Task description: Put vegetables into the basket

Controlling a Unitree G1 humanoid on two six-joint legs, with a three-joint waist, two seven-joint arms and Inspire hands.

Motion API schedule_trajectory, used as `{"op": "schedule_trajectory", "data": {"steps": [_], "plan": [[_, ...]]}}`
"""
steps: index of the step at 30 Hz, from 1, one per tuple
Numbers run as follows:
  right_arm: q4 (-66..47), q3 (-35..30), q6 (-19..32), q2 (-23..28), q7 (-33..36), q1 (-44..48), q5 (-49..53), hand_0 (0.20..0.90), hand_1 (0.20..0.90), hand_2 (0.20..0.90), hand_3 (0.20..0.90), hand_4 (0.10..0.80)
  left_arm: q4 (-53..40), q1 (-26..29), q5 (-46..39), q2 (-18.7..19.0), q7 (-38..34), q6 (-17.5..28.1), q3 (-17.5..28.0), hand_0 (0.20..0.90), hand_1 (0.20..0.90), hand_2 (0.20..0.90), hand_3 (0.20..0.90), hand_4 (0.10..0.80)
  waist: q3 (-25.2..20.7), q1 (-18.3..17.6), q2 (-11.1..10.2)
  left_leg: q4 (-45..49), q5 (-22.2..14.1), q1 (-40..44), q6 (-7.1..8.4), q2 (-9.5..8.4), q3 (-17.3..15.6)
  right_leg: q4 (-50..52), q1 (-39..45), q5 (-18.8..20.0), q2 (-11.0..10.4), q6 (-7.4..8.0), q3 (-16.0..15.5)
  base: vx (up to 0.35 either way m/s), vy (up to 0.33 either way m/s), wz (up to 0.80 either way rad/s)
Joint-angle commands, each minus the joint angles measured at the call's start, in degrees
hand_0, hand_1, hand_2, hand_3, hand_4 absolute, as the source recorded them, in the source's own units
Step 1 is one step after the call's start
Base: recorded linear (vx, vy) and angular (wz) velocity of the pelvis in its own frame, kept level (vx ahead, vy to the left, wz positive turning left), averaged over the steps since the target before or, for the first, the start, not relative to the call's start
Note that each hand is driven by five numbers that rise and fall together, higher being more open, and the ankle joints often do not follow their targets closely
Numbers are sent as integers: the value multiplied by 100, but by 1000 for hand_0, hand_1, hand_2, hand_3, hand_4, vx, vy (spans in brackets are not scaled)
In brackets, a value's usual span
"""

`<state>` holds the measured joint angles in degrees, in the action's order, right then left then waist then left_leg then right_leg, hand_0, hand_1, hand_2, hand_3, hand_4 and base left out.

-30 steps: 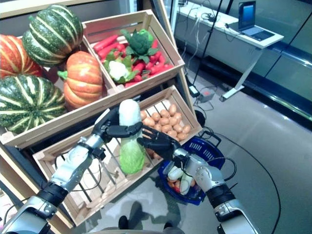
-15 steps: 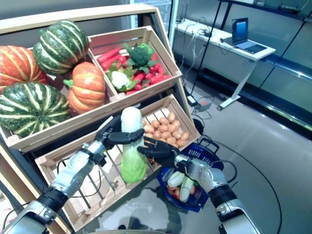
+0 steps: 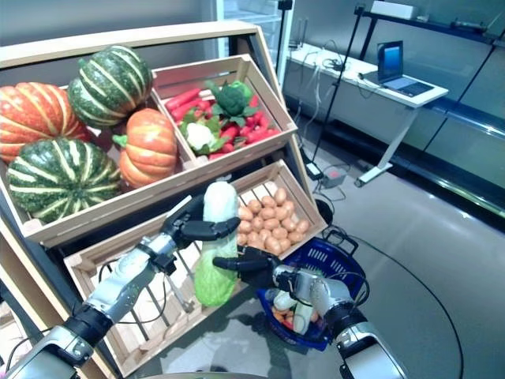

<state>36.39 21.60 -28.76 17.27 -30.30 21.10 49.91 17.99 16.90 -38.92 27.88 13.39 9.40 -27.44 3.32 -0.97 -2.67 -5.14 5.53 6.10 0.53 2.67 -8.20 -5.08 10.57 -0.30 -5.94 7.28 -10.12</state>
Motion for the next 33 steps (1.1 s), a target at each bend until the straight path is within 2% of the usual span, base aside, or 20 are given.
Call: {"op": "schedule_trajectory", "data": {"steps": [1, 7, 8, 9, 10, 17, 27, 28, 29, 33], "plan": [[551, 1022, -215, -1080, 30, 795, -256, 900, 900, 900, 900, 800, -1200, 1440, -1431, -1545, 866, 782, -172, 300, 300, 300, 300, 400, -202, 177, 73, 14, -553, 292, 137, -70, 116, 8, -203, 385, 103, -337, 29, 0, 0, 0], [614, 911, 202, -1212, 267, 1119, 193, 900, 900, 900, 900, 800, -1189, 1445, -1645, -1664, 1008, 465, -351, 300, 300, 300, 300, 400, -206, 223, 80, 14, -551, 296, 136, -81, 153, 8, -186, 388, 103, -346, 15, 4, 2, 3], [550, 899, 295, -1200, 228, 1149, 243, 836, 836, 836, 836, 758, -1178, 1401, -1646, -1675, 1023, 429, -379, 300, 300, 300, 300, 400, -203, 225, 80, 14, -552, 296, 136, -82, 154, 8, -185, 387, 104, -345, 18, 1, 1, 4], [479, 899, 293, -1195, 263, 1174, 338, 700, 700, 700, 700, 667, -1168, 1376, -1647, -1666, 1042, 431, -408, 300, 300, 300, 300, 400, -204, 227, 77, 14, -554, 294, 134, -84, 157, 8, -188, 388, 105, -343, 17, 1, 0, 4], [401, 894, 339, -1186, 316, 1219, 465, 300, 300, 300, 300, 400, -1120, 1354, -1668, -1670, 1089, 422, -448, 300, 300, 300, 300, 400, -208, 226, 73, 14, -554, 292, 133, -87, 160, 8, -193, 389, 104, -342, 19, 2, 0, 5], [149, 788, 349, -1089, 441, 1237, 905, 300, 300, 300, 300, 400, -1037, 1274, -1603, -1653, 1260, 426, -524, 300, 300, 300, 300, 400, -211, 215, 62, 14, -564, 295, 125, -86, 142, 8, -201, 398, 102, -335, 20, 5, 0, 5], [163, 561, 423, -903, 558, 944, 974, 300, 300, 300, 300, 400, -1132, 1183, -1352, -1439, 1016, 261, -371, 300, 300, 300, 300, 400, -199, 200, 69, 14, -566, 301, 112, -81, 137, 8, -210, 415, 93, -323, 25, 0, -2, 0], [168, 543, 434, -854, 542, 872, 931, 300, 300, 300, 300, 400, -1073, 1135, -1281, -1394, 940, 218, -325, 804, 804, 804, 804, 736, -203, 195, 70, 14, -562, 307, 111, -75, 126, 8, -212, 420, 90, -317, 32, 0, 0, 0], [169, 540, 435, -849, 538, 865, 928, 300, 300, 300, 300, 400, -1068, 1131, -1274, -1394, 935, 213, -319, 900, 900, 900, 900, 800, -204, 195, 71, 14, -562, 308, 112, -74, 124, 8, -213, 421, 90, -317, 33, 0, 0, 0], [96, 420, 523, -642, 695, 649, 883, 300, 300, 300, 300, 400, -994, 1013, -989, -1156, 964, 164, -187, 900, 900, 900, 900, 800, -185, 184, 83, 14, -548, 301, 114, -64, 107, 8, -231, 437, 89, -309, 46, 0, 0, 0]]}}
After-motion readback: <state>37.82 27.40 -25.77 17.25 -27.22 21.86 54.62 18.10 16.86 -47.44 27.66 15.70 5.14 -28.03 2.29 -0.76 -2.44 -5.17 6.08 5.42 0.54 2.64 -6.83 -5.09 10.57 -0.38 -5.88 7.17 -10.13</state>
